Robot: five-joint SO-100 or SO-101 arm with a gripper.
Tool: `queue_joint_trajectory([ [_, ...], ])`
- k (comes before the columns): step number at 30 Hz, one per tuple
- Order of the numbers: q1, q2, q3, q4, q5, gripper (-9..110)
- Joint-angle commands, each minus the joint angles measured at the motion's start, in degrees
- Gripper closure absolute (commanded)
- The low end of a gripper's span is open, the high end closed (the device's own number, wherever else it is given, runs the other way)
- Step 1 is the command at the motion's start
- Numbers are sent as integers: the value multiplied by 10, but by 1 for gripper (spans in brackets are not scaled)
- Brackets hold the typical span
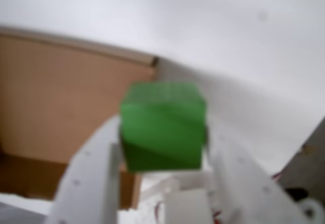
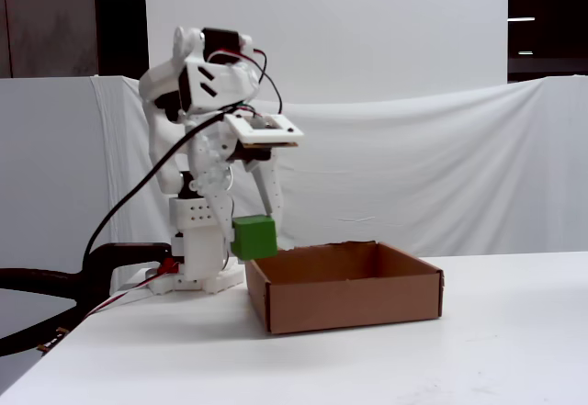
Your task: Grasp a green cube and put it in a box.
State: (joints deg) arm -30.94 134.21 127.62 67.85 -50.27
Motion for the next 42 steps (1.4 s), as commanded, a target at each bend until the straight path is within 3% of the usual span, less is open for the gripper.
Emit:
queue_joint_trajectory([
  [1,-46,31,-33,22,16,90],
  [7,-126,42,-18,25,57,90],
  [15,-203,-25,61,-92,115,89],
  [28,-232,-125,171,-244,126,87],
  [34,-228,-110,171,-229,126,82],
  [42,-202,-80,71,-109,126,72],
])
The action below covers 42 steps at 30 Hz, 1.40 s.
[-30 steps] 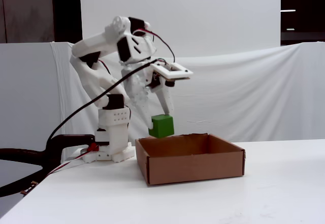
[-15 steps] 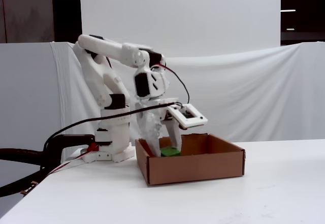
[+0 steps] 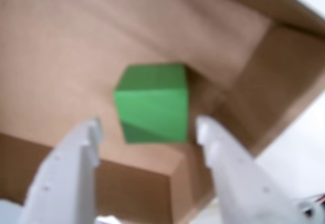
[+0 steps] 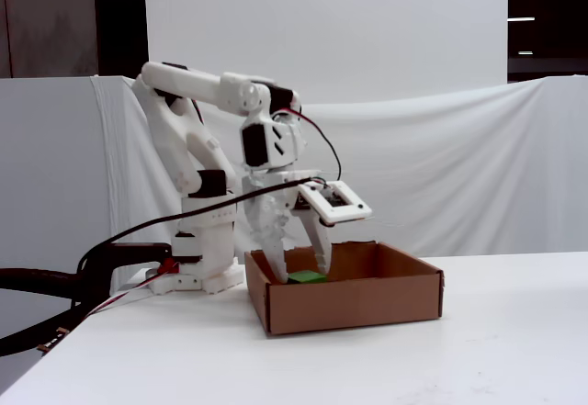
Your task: Grasp a green cube and put it in a box.
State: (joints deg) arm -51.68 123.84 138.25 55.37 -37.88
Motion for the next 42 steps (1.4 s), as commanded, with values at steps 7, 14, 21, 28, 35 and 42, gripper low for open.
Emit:
queue_joint_trajectory([
  [7,48,59,-130,83,-3,69],
  [14,134,76,-215,68,-6,72],
  [21,235,152,-175,60,-86,85],
  [28,343,276,-18,59,-233,88],
  [35,393,444,174,68,-313,89],
  [42,405,562,292,98,-344,90],
])
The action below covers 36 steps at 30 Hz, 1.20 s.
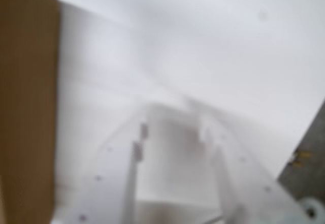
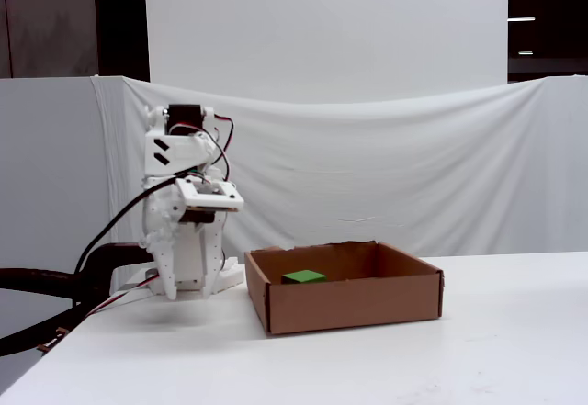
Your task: Grasp a green cube and put it in a box.
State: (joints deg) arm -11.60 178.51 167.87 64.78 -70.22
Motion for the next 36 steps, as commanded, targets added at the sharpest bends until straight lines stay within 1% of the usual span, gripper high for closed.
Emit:
queue_joint_trajectory([
  [1,6,28,11,8,-23,90],
  [6,10,38,23,62,-41,91],
  [15,13,38,24,67,-35,93],
  [31,72,38,24,61,-35,93],
  [36,72,38,24,64,-34,93],
])
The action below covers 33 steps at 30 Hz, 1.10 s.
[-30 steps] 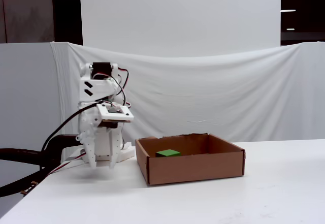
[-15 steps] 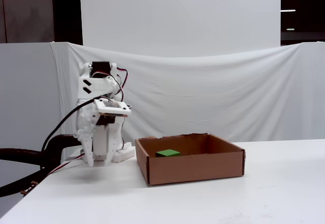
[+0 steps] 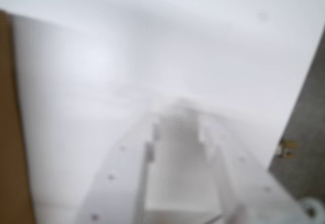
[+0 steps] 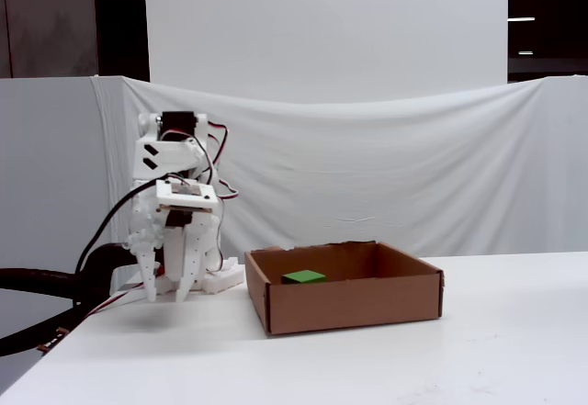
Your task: Grasp a green cube and put it in a box.
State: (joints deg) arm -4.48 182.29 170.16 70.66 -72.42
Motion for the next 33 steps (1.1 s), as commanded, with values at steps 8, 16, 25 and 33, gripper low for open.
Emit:
queue_joint_trajectory([
  [8,0,0,1,5,-12,89],
  [16,-1,1,1,11,25,80],
  [25,-1,1,1,8,63,80],
  [33,-1,1,1,8,63,80],
])
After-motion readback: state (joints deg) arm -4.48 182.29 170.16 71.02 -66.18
